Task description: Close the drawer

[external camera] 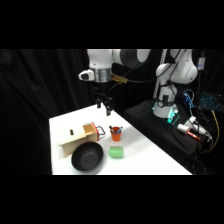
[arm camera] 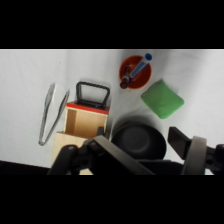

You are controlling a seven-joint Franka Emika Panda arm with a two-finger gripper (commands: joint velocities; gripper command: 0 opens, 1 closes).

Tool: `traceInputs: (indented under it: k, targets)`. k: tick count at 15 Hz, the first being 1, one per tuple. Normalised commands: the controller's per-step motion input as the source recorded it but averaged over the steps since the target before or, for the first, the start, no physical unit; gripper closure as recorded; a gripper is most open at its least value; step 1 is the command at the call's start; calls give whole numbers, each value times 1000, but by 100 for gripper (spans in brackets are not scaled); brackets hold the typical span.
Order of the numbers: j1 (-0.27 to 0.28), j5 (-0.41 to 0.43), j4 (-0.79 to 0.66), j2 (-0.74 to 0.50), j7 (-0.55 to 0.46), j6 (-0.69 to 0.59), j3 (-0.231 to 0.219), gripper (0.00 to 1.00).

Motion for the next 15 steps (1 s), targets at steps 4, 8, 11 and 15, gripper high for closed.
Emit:
traceInputs:
  k: [4, 8, 11, 15]
  targets:
    - [-35, -6, 9, 31, 79, 80, -18, 0]
    - [-78, -15, -17, 48, 123, 184, -61, 0]
    - [-86, 73, -89, 25, 55, 248, -61, 0]
    - [-74, 156, -217, -7, -9, 365, -39, 0]
